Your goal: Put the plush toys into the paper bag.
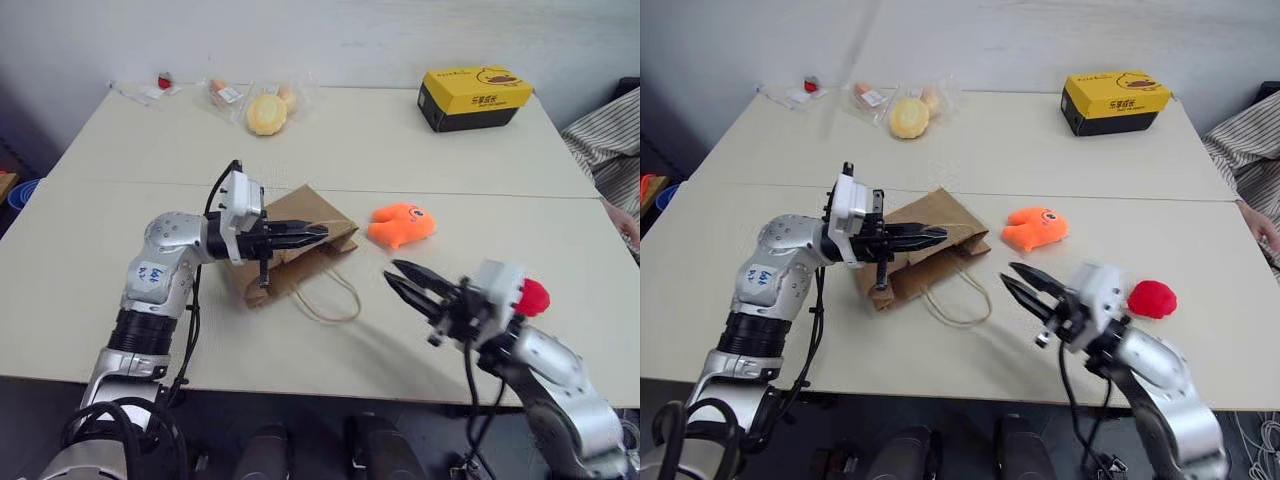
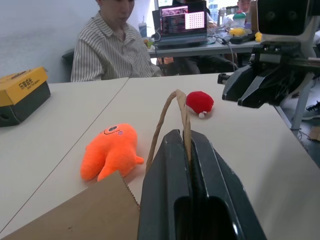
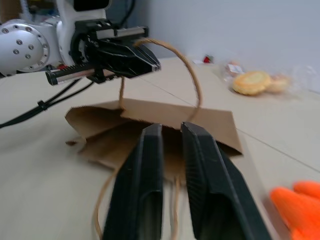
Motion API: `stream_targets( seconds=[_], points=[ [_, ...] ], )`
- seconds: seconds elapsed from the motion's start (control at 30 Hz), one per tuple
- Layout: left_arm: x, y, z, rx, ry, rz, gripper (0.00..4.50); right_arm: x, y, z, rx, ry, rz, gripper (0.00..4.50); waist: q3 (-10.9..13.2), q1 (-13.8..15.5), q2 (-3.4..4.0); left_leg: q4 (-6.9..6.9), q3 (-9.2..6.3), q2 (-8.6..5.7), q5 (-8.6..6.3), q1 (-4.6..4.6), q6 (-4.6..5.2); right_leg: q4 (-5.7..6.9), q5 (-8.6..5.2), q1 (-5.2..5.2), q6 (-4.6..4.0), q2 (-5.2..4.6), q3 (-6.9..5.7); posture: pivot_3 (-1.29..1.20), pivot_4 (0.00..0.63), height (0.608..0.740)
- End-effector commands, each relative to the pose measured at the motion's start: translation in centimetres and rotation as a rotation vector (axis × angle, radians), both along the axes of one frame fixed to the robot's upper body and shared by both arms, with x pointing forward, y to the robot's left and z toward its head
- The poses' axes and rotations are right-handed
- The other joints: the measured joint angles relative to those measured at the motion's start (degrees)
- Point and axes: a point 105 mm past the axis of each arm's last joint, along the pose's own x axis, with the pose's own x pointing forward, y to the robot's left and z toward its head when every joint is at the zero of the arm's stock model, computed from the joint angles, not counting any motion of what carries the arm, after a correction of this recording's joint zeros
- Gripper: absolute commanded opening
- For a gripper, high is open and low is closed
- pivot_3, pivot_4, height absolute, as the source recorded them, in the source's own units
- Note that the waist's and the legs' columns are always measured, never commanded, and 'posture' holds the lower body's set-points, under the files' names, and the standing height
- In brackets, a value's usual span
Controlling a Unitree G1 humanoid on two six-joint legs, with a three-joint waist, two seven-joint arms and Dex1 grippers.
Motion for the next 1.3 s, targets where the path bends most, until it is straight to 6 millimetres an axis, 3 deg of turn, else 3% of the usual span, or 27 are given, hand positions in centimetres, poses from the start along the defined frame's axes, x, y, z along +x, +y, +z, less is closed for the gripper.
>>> stream_targets(
  seconds=[0.03, 0.13, 0.23, 0.37, 0.53, 0.73, 0.97, 1.3],
  points=[
    [-1.2, -0.6, 2.0, -0.064, 0.012, -0.033, 0.0, 1.6, 2.7, -1.0, -0.046, -0.007, 0.058, 0.05, 0.0, 0.0, 0.0, 0.01, 0.0, 0.0, 0.0, -0.04, 0.0, -0.01, 0.0, -0.02, 0.0, 0.0, 0.0, 0.0, 0.15, 0.74],
    [-1.3, -1.0, 2.9, -0.096, -0.017, -0.01, 0.0, 2.6, 4.1, -0.5, -0.018, -0.036, 0.072, 0.05, 0.0, 0.1, 0.01, 0.01, -0.05, -0.01, 0.0, -0.13, 0.0, 0.02, 0.0, -0.07, 0.0, -0.01, -0.03, 0.0, 0.15, 0.74],
    [-2.4, -1.4, 3.3, -0.126, 0.021, -0.045, 0.0, 2.7, 5.3, -1.4, -0.067, -0.04, 0.109, 0.05, 0.0, 0.1, 0.01, 0.01, -0.05, -0.01, -0.01, -0.17, 0.0, 0.04, 0.01, -0.06, 0.02, -0.02, -0.03, 0.0, 0.15, 0.74],
    [-3.7, -1.8, 3.1, -0.163, 0.089, -0.078, 0.0, 4.3, 5.7, -2.7, -0.1, -0.001, 0.058, 0.05, 0.0, -0.1, 0.01, -0.01, -0.05, 0.0, -0.03, -0.17, 0.0, 0.03, 0.02, -0.06, 0.04, -0.02, -0.02, 0.0, 0.15, 0.74],
    [-4.3, -2.0, 3.8, -0.236, 0.148, -0.094, 0.0, 5.9, 6.2, -3.8, -0.134, 0.038, 0.009, 0.05, 0.0, -0.2, 0.02, 0.03, -0.04, 0.0, -0.02, -0.13, -0.01, -0.04, 0.02, -0.07, 0.04, -0.02, -0.01, 0.0, 0.15, 0.74],
    [-4.1, -2.4, 4.1, -0.272, 0.175, -0.088, 0.0, 6.1, 7.7, -5.7, -0.184, 0.091, 0.053, 0.05, 0.0, -0.3, 0.02, 0.0, -0.03, -0.01, -0.02, -0.12, -0.03, -0.01, 0.02, -0.07, 0.04, -0.02, -0.01, 0.0, 0.15, 0.74],
    [-4.0, -1.4, 5.9, -0.382, 0.202, -0.101, 0.0, 6.3, 6.6, -8.8, -0.281, 0.167, 0.024, 0.05, 0.0, -0.3, 0.02, 0.0, -0.04, -0.01, -0.02, -0.13, -0.03, -0.04, 0.02, -0.07, 0.03, -0.02, -0.02, 0.0, 0.15, 0.74],
    [-3.3, 0.6, 8.2, -0.49, 0.249, -0.099, 0.0, 6.2, 4.9, -10.5, -0.339, 0.176, -0.022, 0.05, 0.0, 0.0, 0.02, 0.01, -0.05, -0.01, -0.03, -0.08, -0.05, -0.07, 0.02, 0.0, 0.04, -0.02, -0.03, 0.0, 0.15, 0.74]
  ],
)
